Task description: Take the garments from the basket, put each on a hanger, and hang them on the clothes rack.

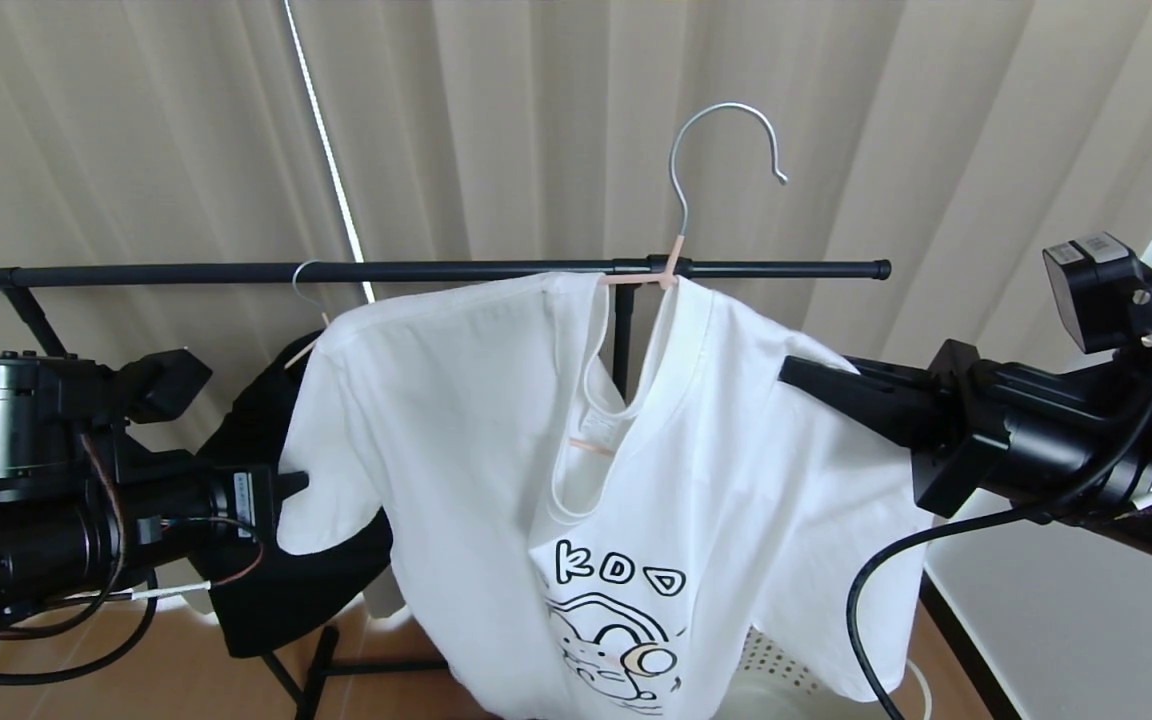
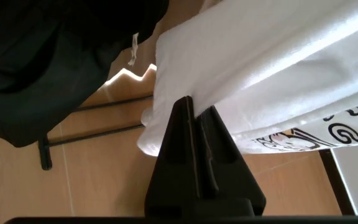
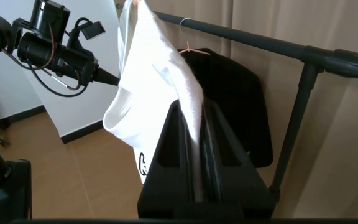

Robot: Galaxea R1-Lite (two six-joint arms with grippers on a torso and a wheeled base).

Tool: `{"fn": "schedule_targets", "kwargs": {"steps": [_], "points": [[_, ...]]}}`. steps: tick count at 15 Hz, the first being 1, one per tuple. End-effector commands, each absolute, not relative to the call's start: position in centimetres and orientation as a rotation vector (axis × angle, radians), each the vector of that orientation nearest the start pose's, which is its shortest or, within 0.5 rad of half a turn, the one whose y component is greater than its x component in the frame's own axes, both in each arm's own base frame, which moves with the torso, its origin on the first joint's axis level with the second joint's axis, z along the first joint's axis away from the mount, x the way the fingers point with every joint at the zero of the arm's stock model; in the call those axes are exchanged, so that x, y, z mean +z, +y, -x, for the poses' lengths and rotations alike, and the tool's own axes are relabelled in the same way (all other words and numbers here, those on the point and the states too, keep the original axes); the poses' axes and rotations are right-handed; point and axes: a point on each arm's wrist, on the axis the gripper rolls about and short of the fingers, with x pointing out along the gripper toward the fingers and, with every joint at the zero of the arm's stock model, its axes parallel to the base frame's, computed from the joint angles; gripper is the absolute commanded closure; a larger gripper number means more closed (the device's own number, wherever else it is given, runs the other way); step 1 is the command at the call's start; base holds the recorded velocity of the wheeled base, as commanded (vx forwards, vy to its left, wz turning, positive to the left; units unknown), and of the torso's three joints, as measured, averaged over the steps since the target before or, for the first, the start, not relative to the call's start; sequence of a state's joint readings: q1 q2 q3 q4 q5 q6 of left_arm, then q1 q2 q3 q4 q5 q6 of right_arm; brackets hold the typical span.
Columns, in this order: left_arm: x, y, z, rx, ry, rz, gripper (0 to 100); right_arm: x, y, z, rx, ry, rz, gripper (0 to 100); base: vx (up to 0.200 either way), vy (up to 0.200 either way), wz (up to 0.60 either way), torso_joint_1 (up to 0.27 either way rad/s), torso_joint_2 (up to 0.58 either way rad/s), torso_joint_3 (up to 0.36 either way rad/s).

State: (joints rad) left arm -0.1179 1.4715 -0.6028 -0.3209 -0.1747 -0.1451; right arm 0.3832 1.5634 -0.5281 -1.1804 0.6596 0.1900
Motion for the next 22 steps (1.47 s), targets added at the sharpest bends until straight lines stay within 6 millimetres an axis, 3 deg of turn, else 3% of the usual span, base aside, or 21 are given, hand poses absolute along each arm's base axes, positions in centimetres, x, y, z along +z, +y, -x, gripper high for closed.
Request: {"fn": "schedule_targets", "kwargs": {"steps": [1, 22], "points": [[15.8, -2.6, -22.5, -0.225, 0.578, 0.163, 100, 20.2, 10.6, -22.6, 1.052, -0.05, -0.152, 100, 0.0, 0.0, 0.0, 0.0, 0.0, 0.0], [14.2, -1.6, -21.9, -0.181, 0.64, 0.175, 100, 20.5, 9.7, -23.3, 1.01, -0.059, -0.154, 100, 0.0, 0.0, 0.0, 0.0, 0.0, 0.0]]}}
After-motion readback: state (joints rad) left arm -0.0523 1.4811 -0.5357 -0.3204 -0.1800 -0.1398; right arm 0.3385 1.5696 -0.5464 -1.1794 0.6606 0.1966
